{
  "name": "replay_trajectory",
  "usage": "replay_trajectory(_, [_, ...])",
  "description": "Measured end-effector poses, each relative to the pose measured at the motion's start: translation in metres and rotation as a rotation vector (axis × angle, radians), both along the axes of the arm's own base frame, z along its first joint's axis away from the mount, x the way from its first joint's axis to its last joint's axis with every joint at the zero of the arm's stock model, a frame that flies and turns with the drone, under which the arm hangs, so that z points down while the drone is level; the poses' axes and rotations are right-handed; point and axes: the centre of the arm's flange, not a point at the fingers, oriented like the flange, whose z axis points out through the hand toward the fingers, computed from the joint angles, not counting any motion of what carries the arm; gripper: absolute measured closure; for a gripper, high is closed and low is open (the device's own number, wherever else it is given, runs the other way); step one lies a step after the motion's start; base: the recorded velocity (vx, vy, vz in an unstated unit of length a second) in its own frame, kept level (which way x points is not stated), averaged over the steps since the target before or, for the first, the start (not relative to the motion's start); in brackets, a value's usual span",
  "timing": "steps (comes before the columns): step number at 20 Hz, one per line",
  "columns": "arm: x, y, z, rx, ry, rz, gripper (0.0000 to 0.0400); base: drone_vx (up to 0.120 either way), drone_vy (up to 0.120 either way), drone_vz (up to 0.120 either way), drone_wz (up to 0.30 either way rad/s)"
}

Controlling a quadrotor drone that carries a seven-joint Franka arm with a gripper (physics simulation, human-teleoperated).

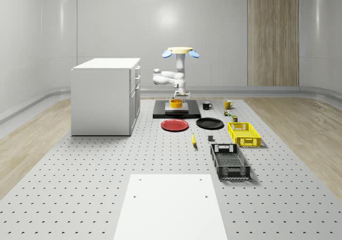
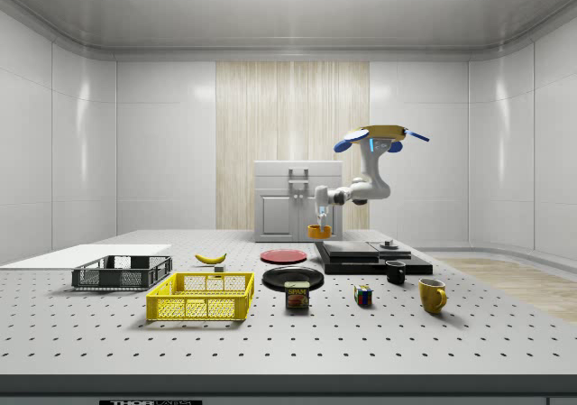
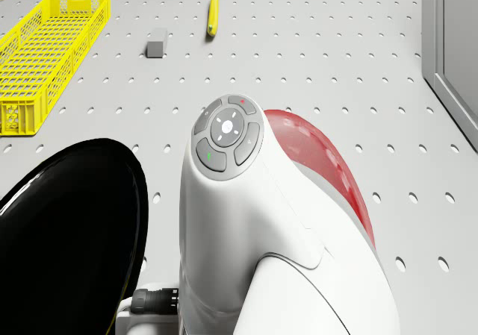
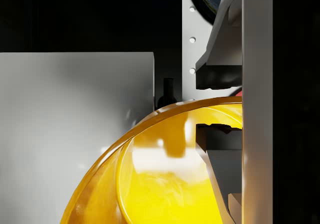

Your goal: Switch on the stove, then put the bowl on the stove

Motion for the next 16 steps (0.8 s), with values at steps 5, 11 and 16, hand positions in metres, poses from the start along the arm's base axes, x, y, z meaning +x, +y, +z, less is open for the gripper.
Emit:
replay_trajectory(5, [0.0000,0.0000,0.0000,0.000,0.000,0.000,0.0300,-0.120,0.000,0.000,0.000])
replay_trajectory(11, [0.0000,0.0000,0.0000,0.000,0.000,0.000,0.0300,-0.120,0.000,0.000,0.000])
replay_trajectory(16, [0.0000,0.0000,0.0000,0.000,0.000,0.000,0.0300,-0.120,0.000,0.000,0.000])
